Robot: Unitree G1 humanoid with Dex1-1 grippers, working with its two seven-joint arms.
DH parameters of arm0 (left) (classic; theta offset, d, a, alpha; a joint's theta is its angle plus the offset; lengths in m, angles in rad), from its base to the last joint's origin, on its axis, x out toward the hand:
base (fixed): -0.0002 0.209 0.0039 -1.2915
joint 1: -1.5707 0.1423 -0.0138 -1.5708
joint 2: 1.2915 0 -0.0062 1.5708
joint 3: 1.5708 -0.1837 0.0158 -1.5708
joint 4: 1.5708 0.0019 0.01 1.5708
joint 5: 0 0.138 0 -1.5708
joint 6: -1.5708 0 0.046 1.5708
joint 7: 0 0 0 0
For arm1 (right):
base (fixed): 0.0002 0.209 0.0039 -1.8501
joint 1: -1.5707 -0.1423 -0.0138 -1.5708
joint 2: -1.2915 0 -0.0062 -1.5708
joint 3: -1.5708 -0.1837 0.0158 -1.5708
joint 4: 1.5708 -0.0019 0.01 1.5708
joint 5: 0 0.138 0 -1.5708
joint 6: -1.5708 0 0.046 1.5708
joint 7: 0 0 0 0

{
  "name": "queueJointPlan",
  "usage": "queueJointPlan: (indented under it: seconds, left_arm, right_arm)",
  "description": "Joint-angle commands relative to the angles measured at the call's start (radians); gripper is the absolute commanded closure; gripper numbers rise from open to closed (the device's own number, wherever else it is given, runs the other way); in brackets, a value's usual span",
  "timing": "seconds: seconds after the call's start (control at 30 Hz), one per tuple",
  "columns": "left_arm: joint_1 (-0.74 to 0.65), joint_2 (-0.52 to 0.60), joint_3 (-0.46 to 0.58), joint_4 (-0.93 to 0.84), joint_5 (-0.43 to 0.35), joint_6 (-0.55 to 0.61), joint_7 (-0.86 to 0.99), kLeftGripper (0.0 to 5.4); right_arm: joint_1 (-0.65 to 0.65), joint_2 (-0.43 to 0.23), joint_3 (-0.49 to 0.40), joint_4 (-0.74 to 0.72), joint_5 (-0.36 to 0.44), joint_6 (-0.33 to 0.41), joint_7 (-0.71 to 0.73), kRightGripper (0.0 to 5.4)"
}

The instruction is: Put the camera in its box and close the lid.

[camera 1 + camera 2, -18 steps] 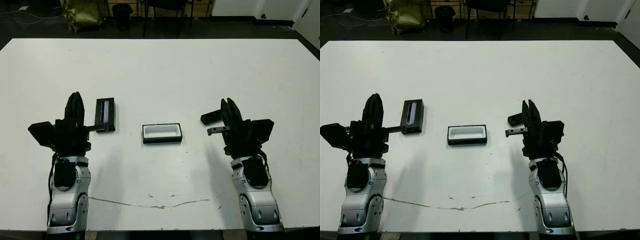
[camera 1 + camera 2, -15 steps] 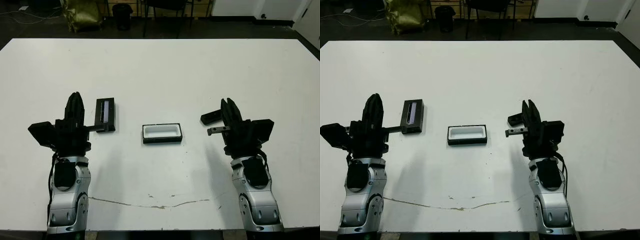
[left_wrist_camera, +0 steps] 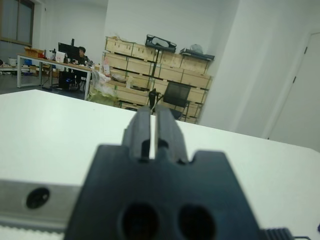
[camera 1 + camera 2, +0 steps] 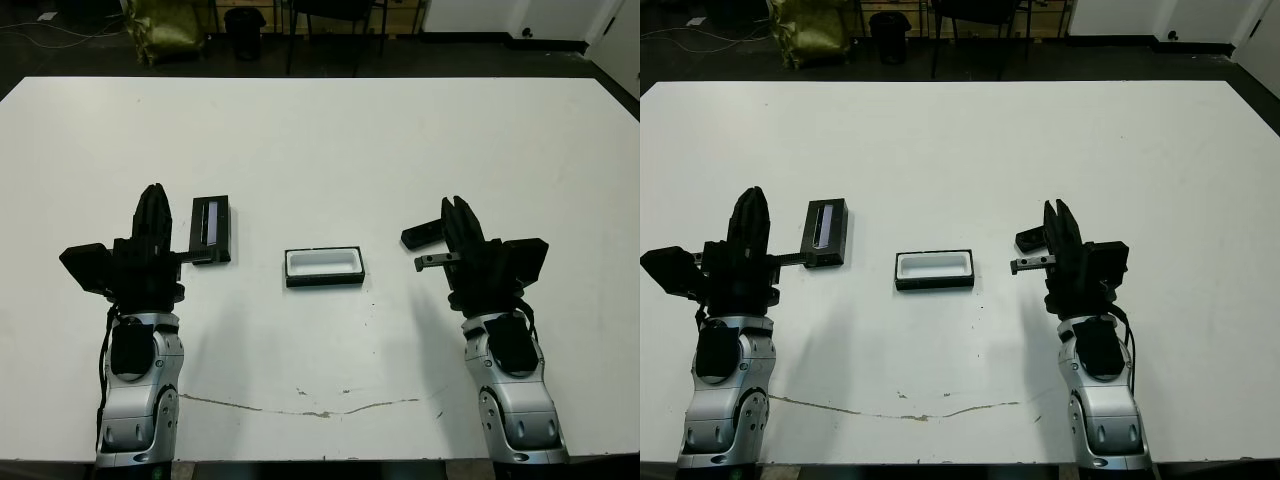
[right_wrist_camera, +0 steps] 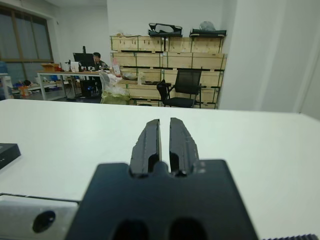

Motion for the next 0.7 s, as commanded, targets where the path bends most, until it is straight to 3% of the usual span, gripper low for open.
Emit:
queueJointPlan:
  seconds: [0.03,0.3,0.57,0.7]
  left_arm:
    - [0.01,0.003,0.001,0.013,0.003,0.012,0.003,5.38]
    - [0.016,-0.001,-0.004,0.014,0.013,0.003,0.007,5.38]
    - [0.017,0.0,0.001,0.016,0.0,0.006,0.001,5.38]
    - [0.017,-0.001,0.001,0.015,-0.004,0.007,0.001,5.38]
  right_arm:
    - [-0.067,-0.069,-0.042,0.004,0.02,0.044,0.044,5.4]
    - [-0.302,-0.202,-0.106,0.167,0.063,0.113,0.147,5.4]
    - [-0.58,-0.376,-0.042,0.508,-0.06,0.083,0.27,5.4]
    - [-0.722,-0.442,0.021,0.701,-0.132,0.003,0.358,5.4]
